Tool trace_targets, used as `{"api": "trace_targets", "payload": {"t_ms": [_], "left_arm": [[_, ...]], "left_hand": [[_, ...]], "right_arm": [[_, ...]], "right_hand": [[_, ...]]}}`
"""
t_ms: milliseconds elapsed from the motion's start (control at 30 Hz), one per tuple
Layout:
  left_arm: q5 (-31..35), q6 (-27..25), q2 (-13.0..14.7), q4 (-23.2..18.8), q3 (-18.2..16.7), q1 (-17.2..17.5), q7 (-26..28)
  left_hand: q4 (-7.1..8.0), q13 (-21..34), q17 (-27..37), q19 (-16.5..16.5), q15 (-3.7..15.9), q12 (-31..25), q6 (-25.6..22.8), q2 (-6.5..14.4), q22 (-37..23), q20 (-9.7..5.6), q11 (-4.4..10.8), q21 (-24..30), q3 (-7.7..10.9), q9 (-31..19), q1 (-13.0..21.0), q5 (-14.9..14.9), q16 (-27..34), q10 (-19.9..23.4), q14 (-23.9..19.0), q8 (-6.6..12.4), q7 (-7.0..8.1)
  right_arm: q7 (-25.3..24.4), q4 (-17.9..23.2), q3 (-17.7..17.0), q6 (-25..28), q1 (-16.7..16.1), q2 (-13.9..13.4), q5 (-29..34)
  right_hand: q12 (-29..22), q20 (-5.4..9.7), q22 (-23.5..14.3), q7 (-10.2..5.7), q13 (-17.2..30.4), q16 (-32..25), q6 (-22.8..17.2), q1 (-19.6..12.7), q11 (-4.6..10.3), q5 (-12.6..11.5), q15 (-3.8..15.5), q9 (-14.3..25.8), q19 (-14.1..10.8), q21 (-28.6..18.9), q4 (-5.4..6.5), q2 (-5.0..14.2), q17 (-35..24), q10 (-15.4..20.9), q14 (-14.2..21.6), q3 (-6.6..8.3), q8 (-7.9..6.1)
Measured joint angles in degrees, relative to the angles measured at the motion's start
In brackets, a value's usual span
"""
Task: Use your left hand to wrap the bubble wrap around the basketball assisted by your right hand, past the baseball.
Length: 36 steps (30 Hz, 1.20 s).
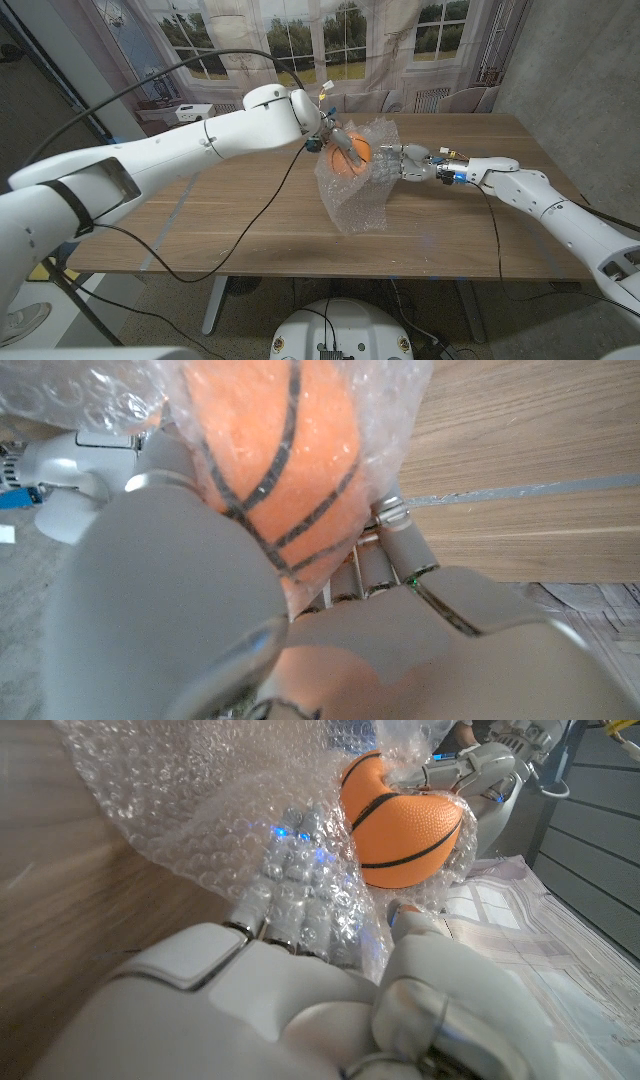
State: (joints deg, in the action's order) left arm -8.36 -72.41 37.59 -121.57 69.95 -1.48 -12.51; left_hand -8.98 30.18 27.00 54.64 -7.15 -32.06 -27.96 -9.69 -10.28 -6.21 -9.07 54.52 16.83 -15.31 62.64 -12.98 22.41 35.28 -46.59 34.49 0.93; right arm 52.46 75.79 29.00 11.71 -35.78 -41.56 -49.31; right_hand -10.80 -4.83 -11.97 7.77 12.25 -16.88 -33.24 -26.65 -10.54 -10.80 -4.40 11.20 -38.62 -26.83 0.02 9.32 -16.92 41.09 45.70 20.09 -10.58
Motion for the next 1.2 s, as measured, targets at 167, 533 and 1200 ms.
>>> {"api": "trace_targets", "payload": {"t_ms": [167, 533, 1200], "left_arm": [[-1.1, -2.0, -0.9, 1.4, 6.7, -5.3, -2.2], [-2.6, -2.5, -4.1, 6.0, 17.9, -11.5, -5.6], [-0.5, -3.1, -13.4, 12.3, 36.2, -18.4, -4.6]], "left_hand": [[0.00, 0.8, 0.2, 0.0, 0.00, 0.2, 0.0, 0.0, -0.2, 0.00, 0.01, 0.3, 0.00, -0.3, 0.0, 0.0, 0.0, 0.0, 0.0, -0.21, 0.00], [0.00, 1.6, 0.5, -0.4, 0.00, 0.4, -0.3, 0.0, -0.3, 0.41, 0.01, 0.9, 0.00, -0.3, 0.0, -0.3, 0.0, 0.0, 0.0, -0.57, -0.31], [-1.75, 7.9, 2.8, -5.6, -1.46, -1.1, -0.8, 0.0, -2.1, 5.64, 1.04, 3.2, 1.75, -0.2, 0.0, 0.2, 0.7, -1.0, -1.5, -0.85, -0.78]], "right_arm": [[-1.7, 3.0, 2.0, 2.0, 0.1, -0.5, 1.8], [-3.8, 5.9, 8.0, 7.0, 2.8, -0.1, 7.3], [-1.7, 4.0, 17.4, 7.8, 9.4, 2.3, 18.3]], "right_hand": [[0.2, -0.57, 0.2, -0.38, 0.0, 1.1, 1.9, 0.0, -0.07, 0.0, -0.63, 0.0, 2.4, 0.8, 0.00, 0.00, -0.5, -2.9, -3.0, 0.00, 0.07], [0.4, -3.06, 0.3, 0.96, 0.0, 4.3, 7.5, 1.5, -0.49, 0.0, -2.84, 0.0, 10.2, 2.9, 0.17, 0.34, -2.6, -13.6, -13.7, -0.16, 0.43], [0.2, 2.27, 0.4, 1.25, 1.5, 6.5, 22.9, 6.6, 3.89, 0.1, 2.41, 0.0, 16.7, 4.8, 4.29, -0.69, -3.6, -28.7, -24.9, -4.36, 0.03]]}}
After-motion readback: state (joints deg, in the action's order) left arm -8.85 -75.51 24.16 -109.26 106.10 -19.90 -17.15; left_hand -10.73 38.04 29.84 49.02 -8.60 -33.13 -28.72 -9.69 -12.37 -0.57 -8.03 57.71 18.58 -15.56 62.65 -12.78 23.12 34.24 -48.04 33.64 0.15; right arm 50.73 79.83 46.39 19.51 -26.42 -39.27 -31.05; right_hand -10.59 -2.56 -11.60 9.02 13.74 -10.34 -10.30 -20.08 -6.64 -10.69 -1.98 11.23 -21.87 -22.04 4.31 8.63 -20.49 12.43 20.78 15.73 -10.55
